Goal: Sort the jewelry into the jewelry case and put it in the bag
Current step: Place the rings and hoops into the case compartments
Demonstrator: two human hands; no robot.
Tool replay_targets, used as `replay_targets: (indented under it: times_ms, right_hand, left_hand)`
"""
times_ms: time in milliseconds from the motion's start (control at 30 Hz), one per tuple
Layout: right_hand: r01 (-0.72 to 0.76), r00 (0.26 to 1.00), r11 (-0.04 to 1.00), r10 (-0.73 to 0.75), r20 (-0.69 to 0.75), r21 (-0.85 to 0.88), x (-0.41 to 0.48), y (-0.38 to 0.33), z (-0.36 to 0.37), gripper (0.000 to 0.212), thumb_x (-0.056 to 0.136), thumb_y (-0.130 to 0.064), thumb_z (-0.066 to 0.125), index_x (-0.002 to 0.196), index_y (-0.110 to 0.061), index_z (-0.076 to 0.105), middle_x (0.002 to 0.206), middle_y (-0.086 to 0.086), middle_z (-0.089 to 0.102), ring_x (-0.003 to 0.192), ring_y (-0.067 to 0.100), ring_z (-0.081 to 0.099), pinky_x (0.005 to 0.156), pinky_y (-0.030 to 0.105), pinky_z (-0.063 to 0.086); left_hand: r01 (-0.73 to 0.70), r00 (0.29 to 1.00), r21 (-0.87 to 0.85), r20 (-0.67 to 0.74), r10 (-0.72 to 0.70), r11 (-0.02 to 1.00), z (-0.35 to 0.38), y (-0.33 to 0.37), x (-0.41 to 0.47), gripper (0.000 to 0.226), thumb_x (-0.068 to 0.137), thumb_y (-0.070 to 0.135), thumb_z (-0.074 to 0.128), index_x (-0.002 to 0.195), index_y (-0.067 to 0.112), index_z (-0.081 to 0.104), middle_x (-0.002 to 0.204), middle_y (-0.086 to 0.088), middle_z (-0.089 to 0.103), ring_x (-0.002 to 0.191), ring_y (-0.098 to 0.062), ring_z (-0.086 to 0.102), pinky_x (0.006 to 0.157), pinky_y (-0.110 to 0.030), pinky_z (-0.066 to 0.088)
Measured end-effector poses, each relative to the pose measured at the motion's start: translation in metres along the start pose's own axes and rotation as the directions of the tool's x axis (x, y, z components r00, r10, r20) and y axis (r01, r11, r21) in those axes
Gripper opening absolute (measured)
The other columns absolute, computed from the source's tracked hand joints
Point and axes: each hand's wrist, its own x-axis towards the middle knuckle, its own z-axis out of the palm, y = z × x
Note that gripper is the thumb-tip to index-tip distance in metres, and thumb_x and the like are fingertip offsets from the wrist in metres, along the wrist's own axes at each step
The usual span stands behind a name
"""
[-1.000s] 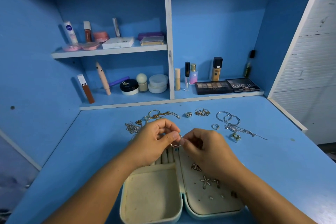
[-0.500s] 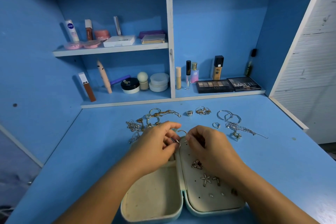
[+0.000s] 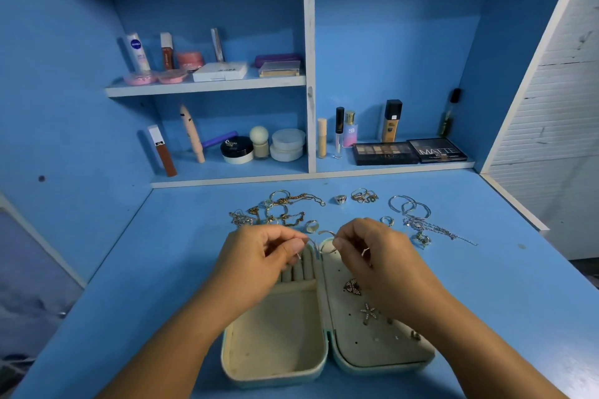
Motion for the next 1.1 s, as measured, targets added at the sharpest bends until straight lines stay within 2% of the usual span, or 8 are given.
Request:
replay_targets:
  times_ms: [100, 233, 400, 533, 633, 800, 900, 1100]
  right_hand:
    - [0.016, 1.000, 0.999, -0.015, 0.018, -0.030, -0.006, -0.011, 0.008, 0.015, 0.093, -0.028, 0.054, 0.079, -0.032, 0.053, 0.078, -0.010, 0.057, 0.067, 0.003, 0.051, 0.060, 0.014, 0.039]
    - [0.054, 0.997, 0.997, -0.052, 0.050, -0.051, -0.013, -0.023, 0.019, 0.016, 0.092, -0.026, 0.054, 0.078, -0.032, 0.050, 0.077, -0.012, 0.054, 0.074, 0.003, 0.050, 0.063, 0.012, 0.038]
    - [0.084, 0.995, 0.976, -0.070, 0.075, -0.201, -0.021, -0.030, 0.034, 0.010, 0.092, -0.032, 0.053, 0.088, -0.026, 0.059, 0.089, -0.008, 0.055, 0.087, 0.012, 0.046, 0.077, 0.025, 0.039]
    - [-0.001, 0.995, 0.939, 0.036, 0.095, -0.344, -0.024, -0.041, 0.043, 0.021, 0.092, -0.038, 0.051, 0.100, -0.027, 0.067, 0.119, -0.007, 0.048, 0.111, 0.020, 0.037, 0.085, 0.032, 0.030]
    - [-0.060, 0.978, 0.885, 0.145, 0.152, -0.461, -0.024, -0.053, 0.048, 0.026, 0.091, -0.040, 0.047, 0.103, -0.029, 0.067, 0.143, -0.006, 0.029, 0.127, 0.024, 0.022, 0.098, 0.041, 0.023]
    - [-0.127, 0.958, 0.839, 0.242, 0.154, -0.530, -0.023, -0.060, 0.054, 0.031, 0.089, -0.042, 0.047, 0.104, -0.027, 0.069, 0.151, -0.005, 0.019, 0.135, 0.028, 0.010, 0.108, 0.051, 0.012]
    - [-0.140, 0.952, 0.819, 0.265, 0.150, -0.557, -0.021, -0.061, 0.053, 0.030, 0.085, -0.045, 0.052, 0.100, -0.027, 0.070, 0.151, -0.005, 0.021, 0.136, 0.028, 0.010, 0.109, 0.053, 0.010]
    - [-0.155, 0.957, 0.819, 0.262, 0.120, -0.553, -0.021, -0.060, 0.054, 0.026, 0.080, -0.046, 0.056, 0.099, -0.030, 0.066, 0.146, -0.006, 0.029, 0.133, 0.027, 0.016, 0.105, 0.051, 0.016]
  left_hand:
    - [0.019, 0.999, 0.020, -0.041, -0.018, 1.000, -0.008, -0.002, -0.018, 0.017, 0.087, 0.017, 0.069, 0.083, 0.033, 0.074, 0.072, 0.007, 0.073, 0.069, -0.009, 0.070, 0.071, -0.030, 0.058]
    - [0.112, 0.970, 0.004, -0.216, -0.108, 0.994, -0.012, -0.007, -0.041, 0.012, 0.082, 0.018, 0.073, 0.073, 0.026, 0.073, 0.066, 0.008, 0.072, 0.065, -0.012, 0.070, 0.072, -0.038, 0.059]
    - [0.138, 0.949, 0.169, -0.304, -0.082, 0.976, -0.016, -0.008, -0.064, 0.015, 0.078, 0.021, 0.073, 0.065, 0.028, 0.070, 0.061, 0.018, 0.066, 0.054, -0.003, 0.060, 0.053, -0.014, 0.046]
    - [0.104, 0.957, 0.483, -0.287, 0.045, 0.869, -0.021, -0.009, -0.070, 0.010, 0.077, 0.032, 0.069, 0.066, 0.030, 0.068, 0.065, 0.013, 0.057, 0.073, -0.006, 0.051, 0.058, -0.018, 0.039]
    - [0.115, 0.979, 0.639, -0.203, 0.023, 0.760, -0.023, -0.007, -0.069, 0.014, 0.083, 0.038, 0.060, 0.077, 0.030, 0.070, 0.078, 0.013, 0.051, 0.090, -0.011, 0.042, 0.071, -0.025, 0.040]
    - [0.122, 0.988, 0.752, -0.156, -0.005, 0.648, -0.021, -0.006, -0.063, 0.017, 0.087, 0.041, 0.055, 0.084, 0.033, 0.069, 0.090, 0.012, 0.052, 0.098, -0.014, 0.041, 0.077, -0.027, 0.038]
    - [0.107, 0.991, 0.750, -0.131, -0.012, 0.652, -0.020, -0.010, -0.062, 0.016, 0.087, 0.042, 0.058, 0.085, 0.032, 0.070, 0.090, 0.012, 0.052, 0.099, -0.015, 0.042, 0.077, -0.028, 0.040]
    - [0.121, 0.987, 0.565, -0.159, -0.036, 0.816, -0.023, -0.019, -0.065, 0.005, 0.081, 0.036, 0.068, 0.077, 0.036, 0.067, 0.081, 0.014, 0.044, 0.085, -0.009, 0.049, 0.066, -0.025, 0.042]
